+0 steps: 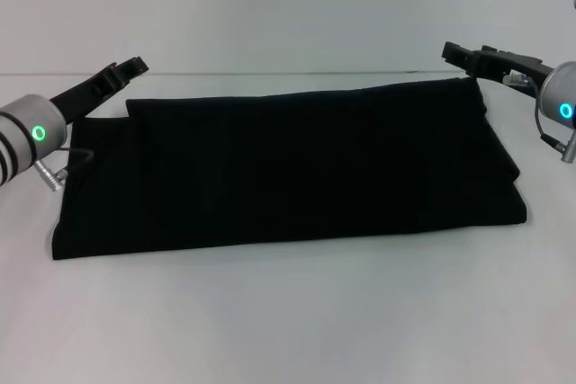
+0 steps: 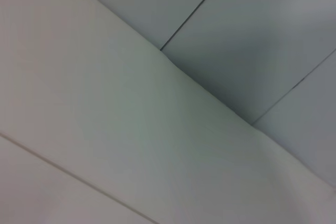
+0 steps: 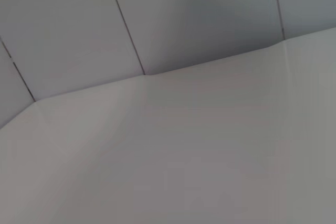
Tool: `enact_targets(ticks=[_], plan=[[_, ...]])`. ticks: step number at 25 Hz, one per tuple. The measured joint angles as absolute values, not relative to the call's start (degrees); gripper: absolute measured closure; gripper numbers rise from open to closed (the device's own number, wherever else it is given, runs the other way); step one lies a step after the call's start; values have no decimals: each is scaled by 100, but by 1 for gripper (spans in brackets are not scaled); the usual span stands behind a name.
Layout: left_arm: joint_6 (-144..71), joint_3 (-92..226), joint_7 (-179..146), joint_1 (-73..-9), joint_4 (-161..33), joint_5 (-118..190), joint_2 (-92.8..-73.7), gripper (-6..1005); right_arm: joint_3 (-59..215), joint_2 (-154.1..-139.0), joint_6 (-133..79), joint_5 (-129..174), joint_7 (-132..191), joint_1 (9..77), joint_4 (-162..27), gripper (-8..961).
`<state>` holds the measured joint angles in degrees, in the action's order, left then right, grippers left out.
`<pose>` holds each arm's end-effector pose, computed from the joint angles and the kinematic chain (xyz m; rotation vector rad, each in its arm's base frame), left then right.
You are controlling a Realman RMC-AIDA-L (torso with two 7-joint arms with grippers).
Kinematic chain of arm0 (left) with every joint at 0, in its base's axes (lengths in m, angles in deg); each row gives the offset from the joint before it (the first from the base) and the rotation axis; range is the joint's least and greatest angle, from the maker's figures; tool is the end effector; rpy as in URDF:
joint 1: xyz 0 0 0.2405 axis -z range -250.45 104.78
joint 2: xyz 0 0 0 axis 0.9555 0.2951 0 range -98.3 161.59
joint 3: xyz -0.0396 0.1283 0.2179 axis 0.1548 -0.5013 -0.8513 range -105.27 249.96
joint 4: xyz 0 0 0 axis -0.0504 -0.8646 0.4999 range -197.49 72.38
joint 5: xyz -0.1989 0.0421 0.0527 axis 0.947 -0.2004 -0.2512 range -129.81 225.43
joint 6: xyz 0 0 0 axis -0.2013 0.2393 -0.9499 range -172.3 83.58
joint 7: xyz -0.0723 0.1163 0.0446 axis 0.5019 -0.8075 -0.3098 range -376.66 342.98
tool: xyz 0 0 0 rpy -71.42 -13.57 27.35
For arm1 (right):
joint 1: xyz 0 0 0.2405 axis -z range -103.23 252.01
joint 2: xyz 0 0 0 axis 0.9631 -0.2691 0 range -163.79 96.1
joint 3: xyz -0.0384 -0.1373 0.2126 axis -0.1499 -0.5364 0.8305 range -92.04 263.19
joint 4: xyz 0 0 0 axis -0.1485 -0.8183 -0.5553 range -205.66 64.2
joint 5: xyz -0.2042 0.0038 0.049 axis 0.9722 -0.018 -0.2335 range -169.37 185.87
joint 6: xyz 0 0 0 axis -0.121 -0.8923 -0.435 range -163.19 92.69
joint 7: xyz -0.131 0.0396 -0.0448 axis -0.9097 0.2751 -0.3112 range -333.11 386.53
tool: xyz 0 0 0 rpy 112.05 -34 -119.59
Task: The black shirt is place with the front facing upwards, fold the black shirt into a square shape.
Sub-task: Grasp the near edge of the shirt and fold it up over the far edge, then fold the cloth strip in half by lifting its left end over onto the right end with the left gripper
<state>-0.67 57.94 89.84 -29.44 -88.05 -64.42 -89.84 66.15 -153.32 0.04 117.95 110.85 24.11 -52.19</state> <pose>-0.2943 0.4357 0.0143 -1.6152 -1.4820 -0.8831 0.2583 0.4669 -0.0016 -1.8682 1.0889 0.6020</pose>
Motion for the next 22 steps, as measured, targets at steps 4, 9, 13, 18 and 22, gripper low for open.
enact_targets(ticks=[4, 9, 13, 18, 22], plan=[[129, 5793, 8995, -2983, -8753, -6440, -8945, 473, 6537, -15328, 4, 11813, 11058, 2420, -5219, 300], [852, 5790, 9002, -3128, -8744, -6436, -8855, 468, 6453, -15343, 135, 11795, 11081, 2507, -5213, 266], [2044, 5785, 9119, -3415, -8744, -6442, -8640, 423, 6410, -15259, 1332, 11809, 10904, 2884, -5087, 267], [2862, 5533, 9776, -3895, -8781, -6481, -8320, 366, 5951, -15169, 3113, 11831, 9900, 3478, -4933, 269], [3046, 5169, 10468, -4258, -8801, -6497, -8048, 260, 5494, -15227, 3995, 11832, 9231, 3925, -4733, 232]])
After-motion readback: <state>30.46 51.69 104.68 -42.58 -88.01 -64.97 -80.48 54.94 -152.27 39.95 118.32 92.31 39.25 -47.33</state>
